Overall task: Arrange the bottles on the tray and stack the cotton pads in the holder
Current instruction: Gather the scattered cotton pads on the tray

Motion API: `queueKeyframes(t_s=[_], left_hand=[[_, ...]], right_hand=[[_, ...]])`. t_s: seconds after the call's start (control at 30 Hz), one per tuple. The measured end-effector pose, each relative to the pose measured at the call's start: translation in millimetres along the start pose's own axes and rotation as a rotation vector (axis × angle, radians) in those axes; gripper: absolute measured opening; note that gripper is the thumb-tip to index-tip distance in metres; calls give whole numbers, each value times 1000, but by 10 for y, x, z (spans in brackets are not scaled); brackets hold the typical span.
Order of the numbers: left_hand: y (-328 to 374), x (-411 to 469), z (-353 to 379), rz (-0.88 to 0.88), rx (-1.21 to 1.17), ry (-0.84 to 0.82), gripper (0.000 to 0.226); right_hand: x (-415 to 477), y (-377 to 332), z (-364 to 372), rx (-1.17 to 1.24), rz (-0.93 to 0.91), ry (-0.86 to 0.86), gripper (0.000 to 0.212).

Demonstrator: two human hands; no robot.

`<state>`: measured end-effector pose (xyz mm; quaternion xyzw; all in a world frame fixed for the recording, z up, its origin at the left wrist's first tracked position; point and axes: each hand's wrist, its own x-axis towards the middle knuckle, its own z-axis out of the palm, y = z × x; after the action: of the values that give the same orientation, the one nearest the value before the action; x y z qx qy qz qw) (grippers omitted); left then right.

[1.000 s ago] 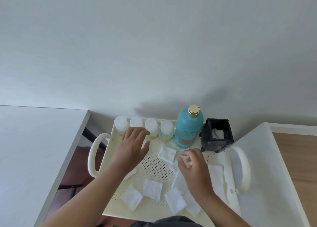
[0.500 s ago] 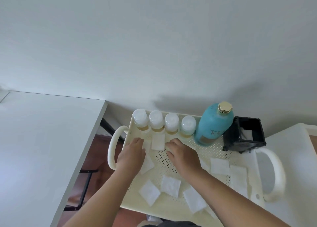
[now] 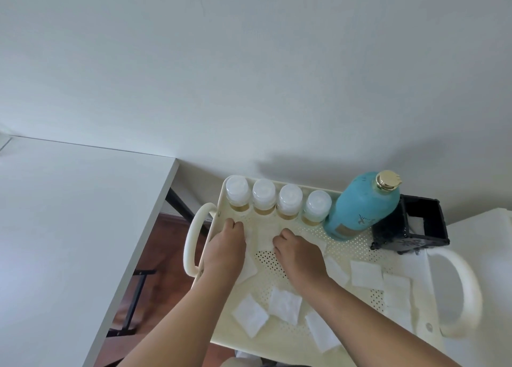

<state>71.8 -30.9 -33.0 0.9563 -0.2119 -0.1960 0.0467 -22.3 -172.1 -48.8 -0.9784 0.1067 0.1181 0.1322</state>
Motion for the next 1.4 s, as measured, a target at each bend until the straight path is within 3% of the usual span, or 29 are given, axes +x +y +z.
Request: queueKeyframes(t_s=[0.13,0.43,0.67,0.77,0.93,1.17,1.4], left_hand=[[-17,19,21,88,86,-28,19],[9,3,-35,169,-139,191,10],[-28,-54,-25,147,-345,196,15],[-48,-93,-23,132,-455,159,23],[-94,-167,-45,86,-707,130,6],[-142,-275,-59,82,-821,139,15],[-98,-313,-104,30,-1011,20,8]], right_hand=[[-176,30,49,-5,-7,32,12],[-537,-45,-3,43,66,110,18],[-507,-6,79,172,111,144,23],[-367,-37,61,178,128,107,28],[-200,-122,29,157,234,-35,26],[-230,-179,-28,425,378,11,5],[-619,-114,-211,756,514,215,16]])
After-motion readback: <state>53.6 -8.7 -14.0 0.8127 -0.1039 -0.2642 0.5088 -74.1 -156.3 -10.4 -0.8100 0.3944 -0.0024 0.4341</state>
